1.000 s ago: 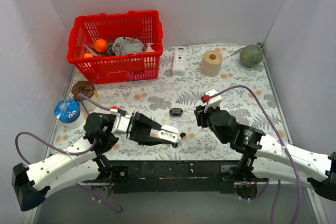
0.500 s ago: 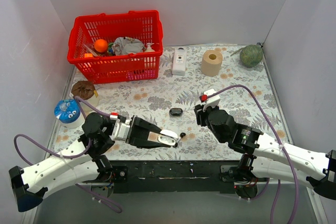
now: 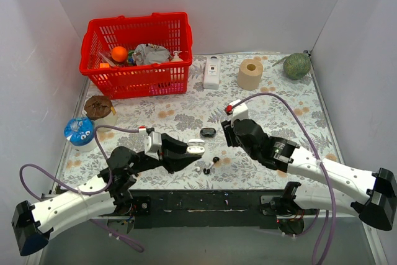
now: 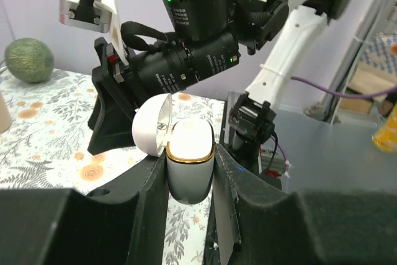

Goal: Insert the wireless bluetooth earbuds into the charging case
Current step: Pick up the earbud from the center of the board.

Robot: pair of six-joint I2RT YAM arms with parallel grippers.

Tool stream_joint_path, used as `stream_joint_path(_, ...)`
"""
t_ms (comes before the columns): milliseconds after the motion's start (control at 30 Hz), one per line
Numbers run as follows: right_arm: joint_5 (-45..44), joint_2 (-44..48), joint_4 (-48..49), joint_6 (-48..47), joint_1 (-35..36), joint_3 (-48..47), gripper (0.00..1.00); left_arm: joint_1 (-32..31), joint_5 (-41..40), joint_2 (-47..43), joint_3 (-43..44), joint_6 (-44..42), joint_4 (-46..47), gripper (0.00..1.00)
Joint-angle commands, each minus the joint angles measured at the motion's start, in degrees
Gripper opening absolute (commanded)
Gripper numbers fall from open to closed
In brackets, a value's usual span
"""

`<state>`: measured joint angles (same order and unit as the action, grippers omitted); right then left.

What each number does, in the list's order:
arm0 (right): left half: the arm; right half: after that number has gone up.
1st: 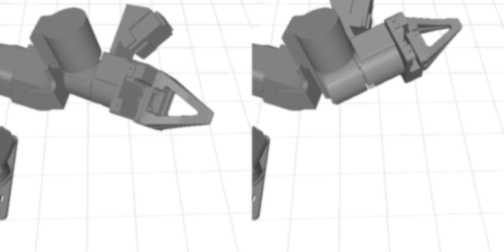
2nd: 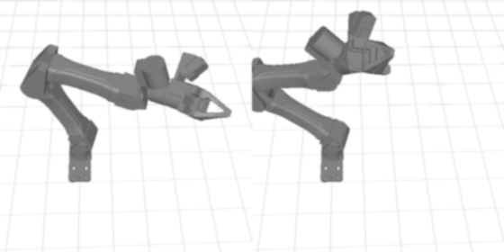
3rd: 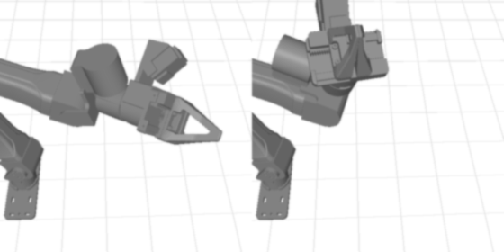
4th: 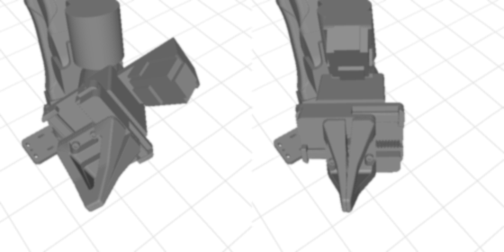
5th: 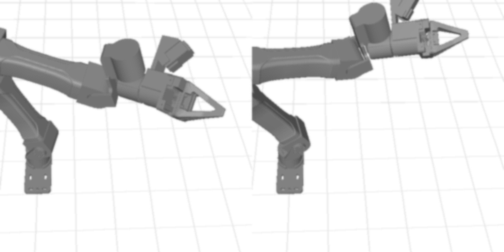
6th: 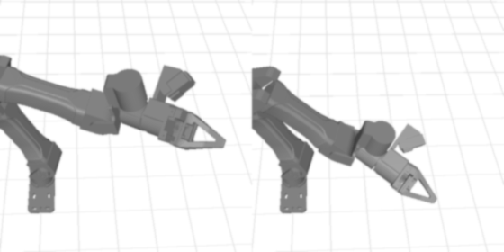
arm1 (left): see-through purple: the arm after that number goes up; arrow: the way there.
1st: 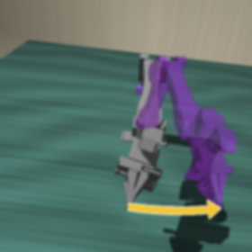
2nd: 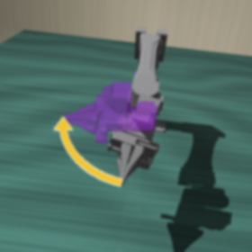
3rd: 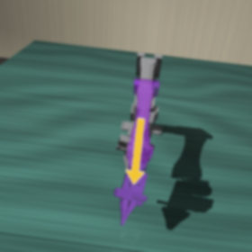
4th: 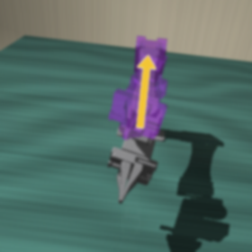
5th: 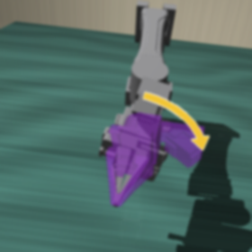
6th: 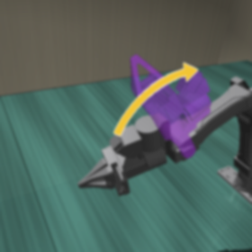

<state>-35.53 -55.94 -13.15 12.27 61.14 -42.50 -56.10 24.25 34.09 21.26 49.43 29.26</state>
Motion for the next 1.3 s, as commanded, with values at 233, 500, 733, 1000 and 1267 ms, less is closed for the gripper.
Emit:
stream_joint_path(233, 22.77, -9.26, 0.67, 2.31, -4.89, -0.22, 0.56, -0.07, -10.71, -11.4, -6.66, 6.21, 3.89, 0.0)
stream_joint_path(500, 29.55, -10.94, 3.57, 14.86, -4.63, 4.8, 0.57, -0.07, -13.79, -13.96, -6.67, 6.12, -4.03, 0.0)
stream_joint_path(733, 27.01, -12.7, 1.02, 29.81, -2.88, 4.1, 0.57, -0.07, -18.0, -14.31, -7.02, 5.94, -4.73, 0.0)
stream_joint_path(1000, 27.09, -15.42, -0.48, 36.59, -1.64, 4.09, 0.54, -0.07, -19.06, -15.1, -7.63, 6.64, -5.52, 0.0)
stream_joint_path(1267, 27.97, -19.9, 2.07, 37.56, -1.64, 4.53, 0.53, -0.07, -18.98, -15.63, -8.25, 6.82, -5.88, 0.0)
